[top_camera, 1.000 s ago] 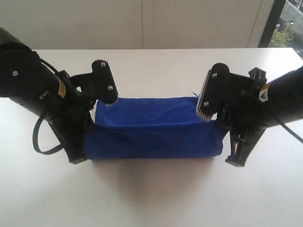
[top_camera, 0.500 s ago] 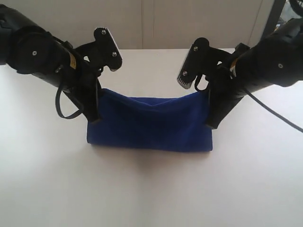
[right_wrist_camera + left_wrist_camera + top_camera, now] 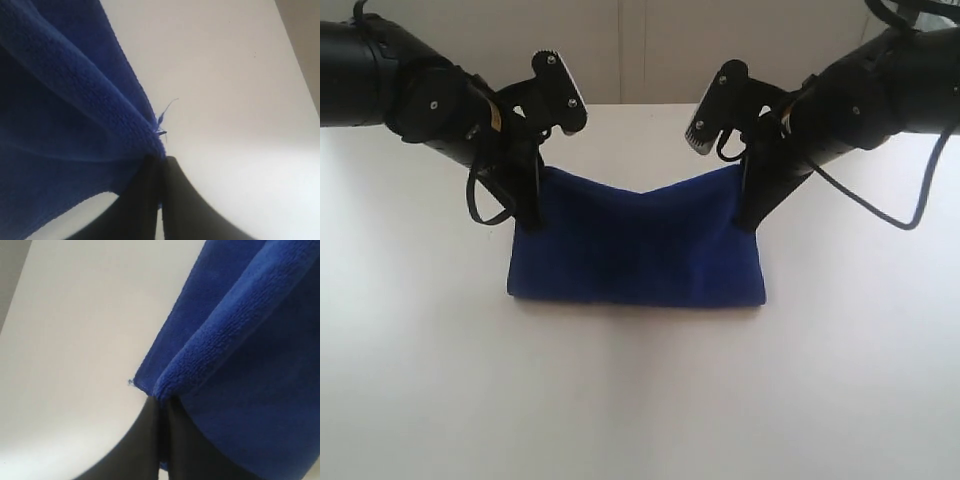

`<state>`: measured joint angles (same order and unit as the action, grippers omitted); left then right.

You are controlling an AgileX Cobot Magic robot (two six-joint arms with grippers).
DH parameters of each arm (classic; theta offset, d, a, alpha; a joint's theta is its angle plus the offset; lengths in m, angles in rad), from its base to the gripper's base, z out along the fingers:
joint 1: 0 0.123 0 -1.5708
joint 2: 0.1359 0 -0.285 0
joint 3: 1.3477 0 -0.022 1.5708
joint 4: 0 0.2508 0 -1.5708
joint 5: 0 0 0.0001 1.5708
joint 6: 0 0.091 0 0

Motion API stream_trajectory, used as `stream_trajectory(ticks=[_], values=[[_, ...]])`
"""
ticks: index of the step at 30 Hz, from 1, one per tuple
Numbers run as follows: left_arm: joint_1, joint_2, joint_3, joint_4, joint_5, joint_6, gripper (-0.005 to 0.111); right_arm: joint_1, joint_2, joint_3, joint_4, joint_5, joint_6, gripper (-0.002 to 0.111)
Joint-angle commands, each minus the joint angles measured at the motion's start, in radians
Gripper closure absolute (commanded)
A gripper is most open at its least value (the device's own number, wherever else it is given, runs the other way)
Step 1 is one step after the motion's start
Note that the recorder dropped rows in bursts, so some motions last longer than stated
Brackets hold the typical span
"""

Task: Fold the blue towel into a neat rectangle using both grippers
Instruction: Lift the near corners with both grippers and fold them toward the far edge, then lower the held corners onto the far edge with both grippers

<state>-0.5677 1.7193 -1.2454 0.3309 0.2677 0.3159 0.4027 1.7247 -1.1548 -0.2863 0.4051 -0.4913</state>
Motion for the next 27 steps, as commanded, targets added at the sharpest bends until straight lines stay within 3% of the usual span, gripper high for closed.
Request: stream_trajectory(ticks=[1, 14, 27], values=[[0.021, 0.024, -0.029, 0.015, -0.030, -0.006, 0.107, -0.025, 0.029, -0.048, -0.005, -0.014, -0.002, 0.108], [0.067, 0.126, -0.035, 0.025, -0.213, -0.003, 0.107, -0.054, 0.180, -0.137, -0.003, -0.077, -0.002, 0.108], [0.069, 0.169, -0.035, 0.078, -0.251, 0.002, 0.107, -0.054, 0.215, -0.151, -0.003, -0.134, -0.002, 0.108]])
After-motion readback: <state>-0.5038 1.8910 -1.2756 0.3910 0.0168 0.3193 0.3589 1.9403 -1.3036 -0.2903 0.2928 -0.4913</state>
